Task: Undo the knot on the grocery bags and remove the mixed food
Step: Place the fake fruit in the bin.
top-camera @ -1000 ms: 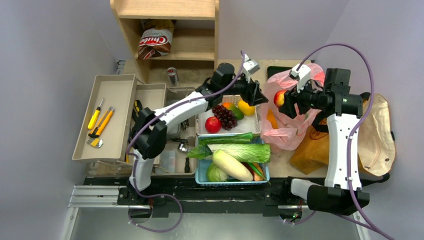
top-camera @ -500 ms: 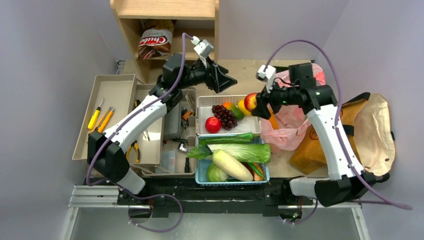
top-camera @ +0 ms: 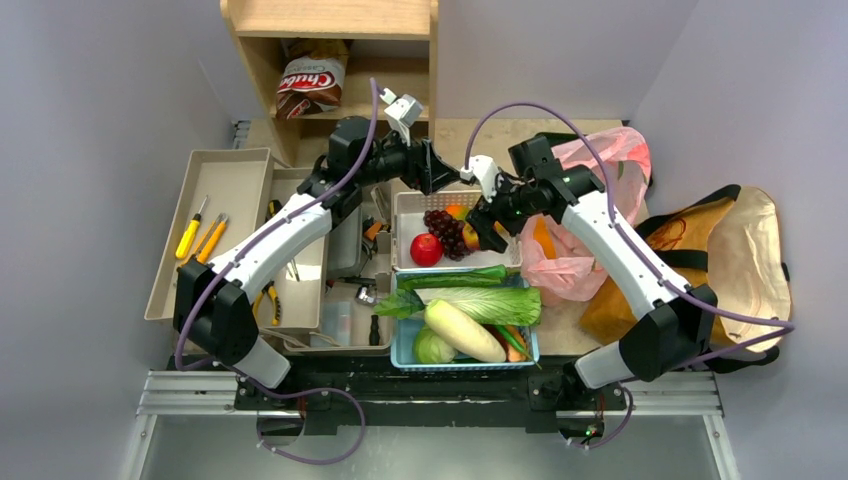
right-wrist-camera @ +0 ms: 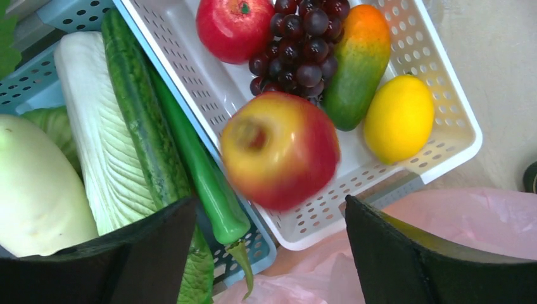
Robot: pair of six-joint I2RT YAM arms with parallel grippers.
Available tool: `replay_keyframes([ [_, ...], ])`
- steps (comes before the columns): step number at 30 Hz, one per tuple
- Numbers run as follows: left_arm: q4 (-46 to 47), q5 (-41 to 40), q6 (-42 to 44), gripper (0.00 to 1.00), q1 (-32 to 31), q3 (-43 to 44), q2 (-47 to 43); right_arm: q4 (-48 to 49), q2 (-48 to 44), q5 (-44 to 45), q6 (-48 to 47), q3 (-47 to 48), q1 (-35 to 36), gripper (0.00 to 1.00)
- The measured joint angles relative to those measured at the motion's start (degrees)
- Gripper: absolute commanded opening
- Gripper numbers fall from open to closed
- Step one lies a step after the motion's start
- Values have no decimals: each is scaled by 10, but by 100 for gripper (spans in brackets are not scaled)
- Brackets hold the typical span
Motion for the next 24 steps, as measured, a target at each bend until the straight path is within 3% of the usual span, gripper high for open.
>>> replay_keyframes([
  [2, 0, 0, 1, 74, 0, 0, 0, 2, -1, 0, 8, 2, -1, 92],
  [6, 0, 2, 3, 74, 0, 0, 0, 1, -9, -6, 29, 15, -6, 90],
  [8, 0, 4, 3, 74, 0, 0, 0, -1, -27, -21, 44, 19, -19, 83],
  [12, 0, 10, 3, 72, 0, 1, 2, -27, -69, -51, 64, 42, -106, 50],
  [14, 0, 12, 3, 72, 0, 2, 4, -46, -77, -51, 60, 59, -160, 41],
  [18, 1, 18, 2, 71, 0, 6, 16, -70, -85, -25, 54, 52, -236, 32],
  [24, 9, 32, -7, 69, 0, 22, 40, -32, -102, 69, 55, -83, -237, 22],
])
